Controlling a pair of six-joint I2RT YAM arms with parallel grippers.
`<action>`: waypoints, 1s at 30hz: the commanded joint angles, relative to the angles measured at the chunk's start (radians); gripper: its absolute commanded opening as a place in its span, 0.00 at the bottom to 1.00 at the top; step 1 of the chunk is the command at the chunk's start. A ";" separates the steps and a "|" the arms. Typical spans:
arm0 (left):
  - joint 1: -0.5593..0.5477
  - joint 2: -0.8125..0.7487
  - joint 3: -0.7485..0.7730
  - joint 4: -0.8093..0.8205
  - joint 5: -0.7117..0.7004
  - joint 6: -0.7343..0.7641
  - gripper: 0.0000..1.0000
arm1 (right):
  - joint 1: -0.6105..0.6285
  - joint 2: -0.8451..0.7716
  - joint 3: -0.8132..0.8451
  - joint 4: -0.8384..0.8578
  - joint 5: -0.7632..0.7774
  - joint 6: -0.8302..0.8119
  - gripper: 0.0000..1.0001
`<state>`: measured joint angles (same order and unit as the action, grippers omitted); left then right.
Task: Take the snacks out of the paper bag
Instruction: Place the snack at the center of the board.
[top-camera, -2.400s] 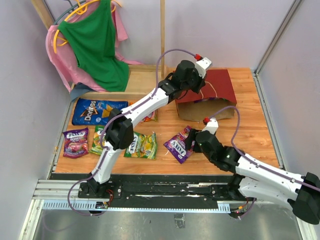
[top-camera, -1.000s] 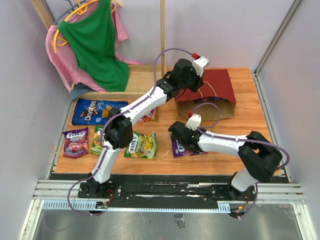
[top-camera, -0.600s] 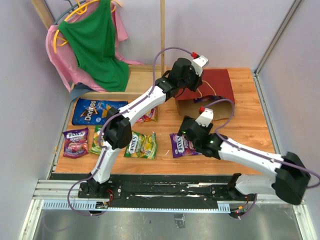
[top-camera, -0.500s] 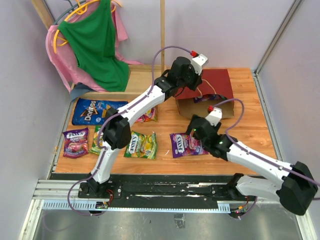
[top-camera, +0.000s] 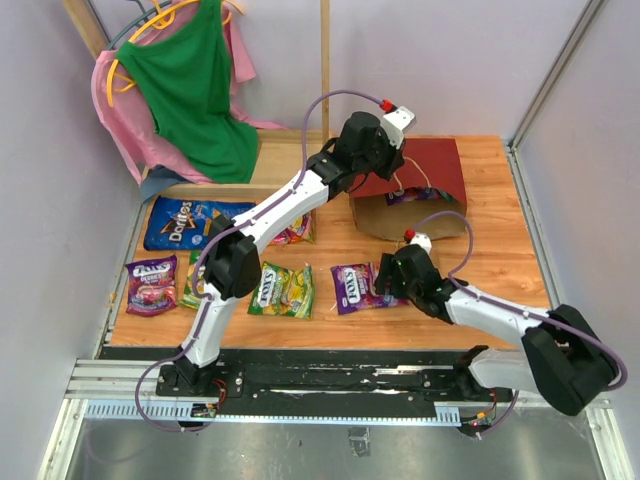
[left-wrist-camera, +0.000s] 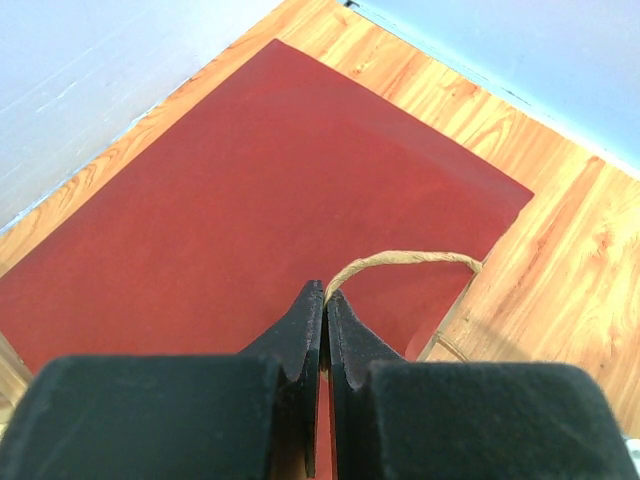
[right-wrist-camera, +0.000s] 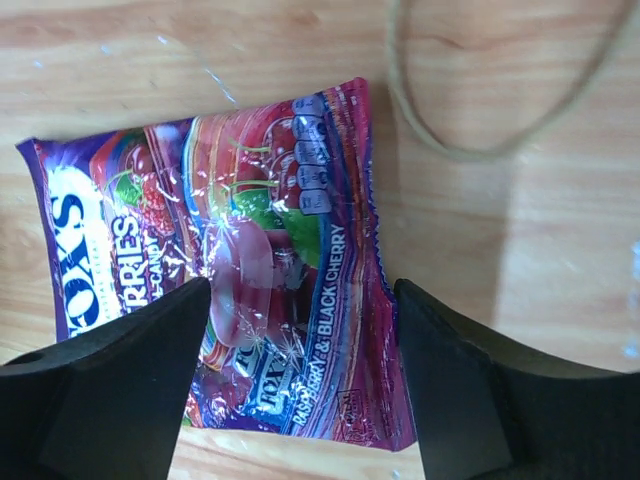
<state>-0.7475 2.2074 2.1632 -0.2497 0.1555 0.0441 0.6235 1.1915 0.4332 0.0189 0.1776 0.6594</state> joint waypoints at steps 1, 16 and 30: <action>0.010 -0.028 0.001 0.009 0.009 -0.002 0.06 | 0.024 0.107 0.022 0.100 -0.126 0.020 0.75; 0.010 -0.039 -0.019 0.012 0.002 -0.004 0.05 | 0.189 0.172 0.130 0.038 -0.031 0.144 0.78; 0.010 -0.051 -0.040 0.030 0.017 -0.023 0.05 | -0.118 -0.215 0.048 0.087 -0.070 0.119 0.86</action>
<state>-0.7475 2.2017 2.1296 -0.2470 0.1574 0.0357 0.6376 1.0031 0.5415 0.0502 0.1555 0.7181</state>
